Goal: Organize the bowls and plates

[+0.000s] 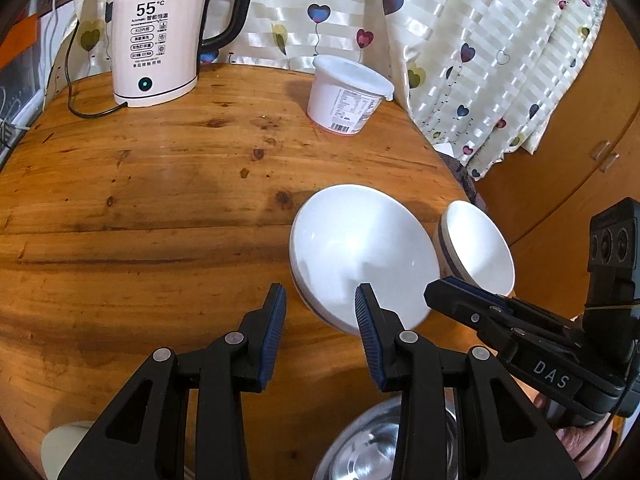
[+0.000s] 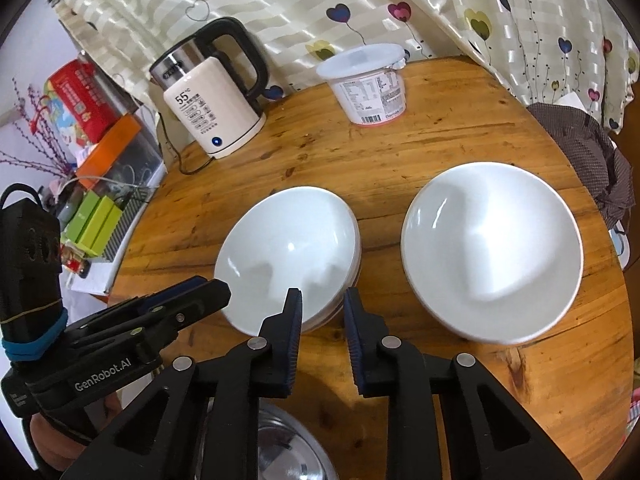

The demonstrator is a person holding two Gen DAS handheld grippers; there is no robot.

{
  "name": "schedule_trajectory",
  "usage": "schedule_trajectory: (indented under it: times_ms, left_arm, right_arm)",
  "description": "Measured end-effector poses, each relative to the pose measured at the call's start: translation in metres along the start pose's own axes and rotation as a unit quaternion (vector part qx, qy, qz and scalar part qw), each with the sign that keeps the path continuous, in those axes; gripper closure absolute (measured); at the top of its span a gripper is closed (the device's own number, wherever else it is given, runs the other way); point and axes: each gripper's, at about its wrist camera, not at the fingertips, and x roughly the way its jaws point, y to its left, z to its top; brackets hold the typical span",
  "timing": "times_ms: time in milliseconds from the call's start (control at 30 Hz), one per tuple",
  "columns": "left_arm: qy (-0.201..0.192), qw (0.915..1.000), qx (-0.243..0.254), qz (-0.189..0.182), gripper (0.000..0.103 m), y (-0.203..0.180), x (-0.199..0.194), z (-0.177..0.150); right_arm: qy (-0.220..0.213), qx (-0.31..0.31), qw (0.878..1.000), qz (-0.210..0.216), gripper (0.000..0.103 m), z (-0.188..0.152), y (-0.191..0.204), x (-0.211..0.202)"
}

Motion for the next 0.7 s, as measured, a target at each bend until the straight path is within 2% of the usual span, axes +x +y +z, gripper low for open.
schedule_trajectory:
  times_ms: [267,300,333,400,700]
  left_arm:
    - [0.010,0.9999,-0.008,-0.002,0.066,0.004,0.012,0.003]
    - [0.011,0.9999,-0.009,-0.003,0.068,0.004,0.014,0.004]
    - [0.014,0.9999,-0.009,-0.004,0.075,0.003,0.016,0.004]
    - [0.017,0.9998,-0.011,-0.001,0.076,0.004,0.019,0.005]
    - [0.016,0.9998,-0.009,0.001,0.076,0.005,0.020,0.006]
  right_arm:
    - [0.003,0.007,1.000,-0.008,0.084,0.006,-0.006,0.011]
    - [0.002,0.008,1.000,-0.008,0.084,0.007,-0.007,0.011]
    - [0.002,0.008,1.000,-0.008,0.084,0.007,-0.007,0.012]
    - [0.000,0.008,1.000,-0.011,0.085,0.009,-0.007,0.013]
    - [0.001,0.008,1.000,-0.012,0.085,0.011,-0.007,0.014]
